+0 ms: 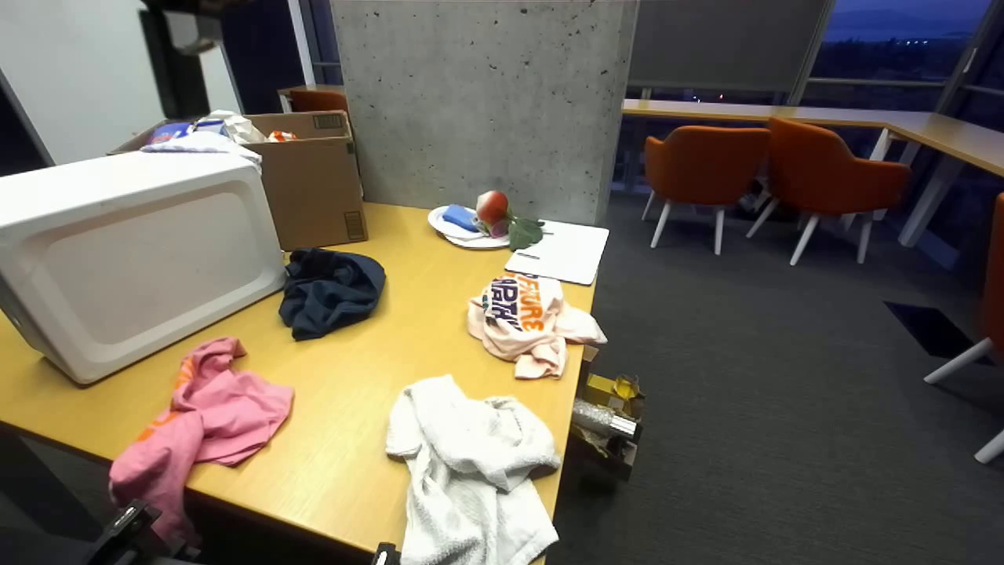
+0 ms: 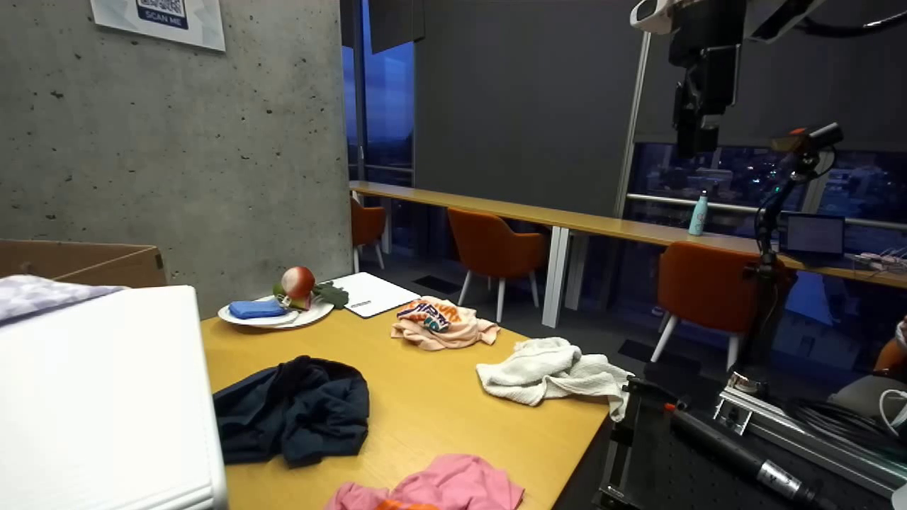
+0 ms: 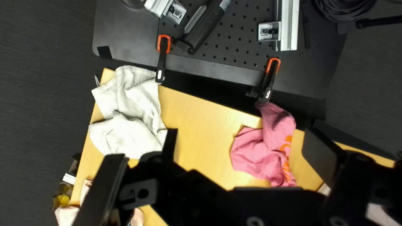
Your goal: Put the pink shirt on the blue shirt, then put them on the peach shirt, then put them on the white towel and move them backwards
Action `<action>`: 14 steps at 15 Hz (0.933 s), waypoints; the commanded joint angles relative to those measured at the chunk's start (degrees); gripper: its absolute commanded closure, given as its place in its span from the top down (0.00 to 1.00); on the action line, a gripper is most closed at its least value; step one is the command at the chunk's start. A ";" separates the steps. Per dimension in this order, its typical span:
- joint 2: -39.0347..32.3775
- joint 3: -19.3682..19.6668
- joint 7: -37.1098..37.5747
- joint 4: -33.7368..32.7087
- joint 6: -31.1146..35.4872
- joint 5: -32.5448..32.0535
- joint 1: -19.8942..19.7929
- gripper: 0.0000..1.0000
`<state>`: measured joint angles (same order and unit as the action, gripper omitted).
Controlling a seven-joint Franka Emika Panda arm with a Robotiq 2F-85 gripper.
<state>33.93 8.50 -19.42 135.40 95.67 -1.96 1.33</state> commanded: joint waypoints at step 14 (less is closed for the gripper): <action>-40.57 -16.11 17.24 -1.50 36.24 1.41 7.71 1.00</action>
<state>-0.14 -6.50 -4.94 136.82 128.19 0.40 8.75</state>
